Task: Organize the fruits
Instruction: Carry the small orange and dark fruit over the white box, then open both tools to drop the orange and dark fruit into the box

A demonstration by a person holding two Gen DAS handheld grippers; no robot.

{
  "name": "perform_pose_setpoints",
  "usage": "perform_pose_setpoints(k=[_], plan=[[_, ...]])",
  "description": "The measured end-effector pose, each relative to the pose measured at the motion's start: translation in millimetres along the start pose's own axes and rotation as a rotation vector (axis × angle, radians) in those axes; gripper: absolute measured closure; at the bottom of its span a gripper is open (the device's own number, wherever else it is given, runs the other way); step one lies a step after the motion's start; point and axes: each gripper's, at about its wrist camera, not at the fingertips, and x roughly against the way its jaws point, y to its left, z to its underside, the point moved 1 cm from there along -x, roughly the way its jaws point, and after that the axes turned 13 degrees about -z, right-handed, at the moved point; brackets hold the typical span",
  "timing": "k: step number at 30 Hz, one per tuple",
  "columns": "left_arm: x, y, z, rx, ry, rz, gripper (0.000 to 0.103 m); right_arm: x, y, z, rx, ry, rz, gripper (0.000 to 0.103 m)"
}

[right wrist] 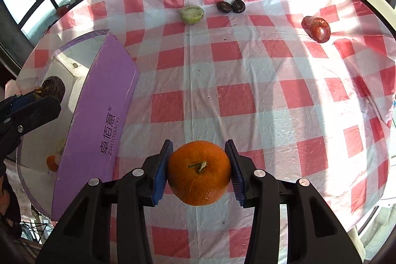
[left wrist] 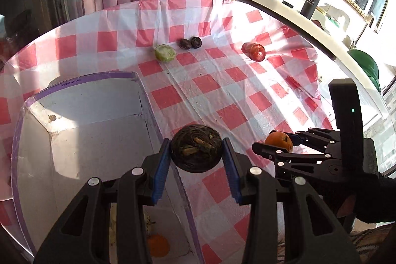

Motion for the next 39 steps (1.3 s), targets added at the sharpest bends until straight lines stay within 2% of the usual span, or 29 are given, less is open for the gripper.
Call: perform_pose_setpoints(k=[2,5,9,11,16,21,24,28,31,35,39], plan=[[12,28,-1,0.048,-0.021,-0.015,0.062,11,22,-8,0.035,-0.035,-0.015,0.06],[29,68,4,0.103,-0.053,-0.043,0.062,26,63,-20,0.157,-0.081,-0.016,0.06],[47,117,22,0.173,-0.083,-0.092,0.061,46,113,-23,0.261,-0.15,-0.047,0.06],[52,140,36,0.209,-0.091,-0.122,0.061,49,137,-20,0.315,-0.155,-0.065,0.06],[56,188,68,0.333,-0.102,-0.16,0.061,34,200,2,0.577,-0.092,-0.074,0.06],[44,212,86,0.452,-0.086,-0.153,0.061,2,237,25,0.76,0.039,-0.145,0.06],[34,212,87,0.441,-0.072,-0.143,0.061,-26,251,33,0.842,0.123,-0.146,0.06],[19,200,80,0.359,-0.05,-0.146,0.061,-69,256,46,0.851,0.257,-0.136,0.06],[1,190,80,0.291,-0.007,-0.177,0.061,-95,249,58,0.833,0.355,-0.093,0.06],[-10,184,82,0.256,0.029,-0.206,0.061,-106,232,59,0.734,0.388,-0.069,0.06],[-14,187,83,0.276,0.055,-0.238,0.061,-112,216,60,0.682,0.4,-0.031,0.06]])
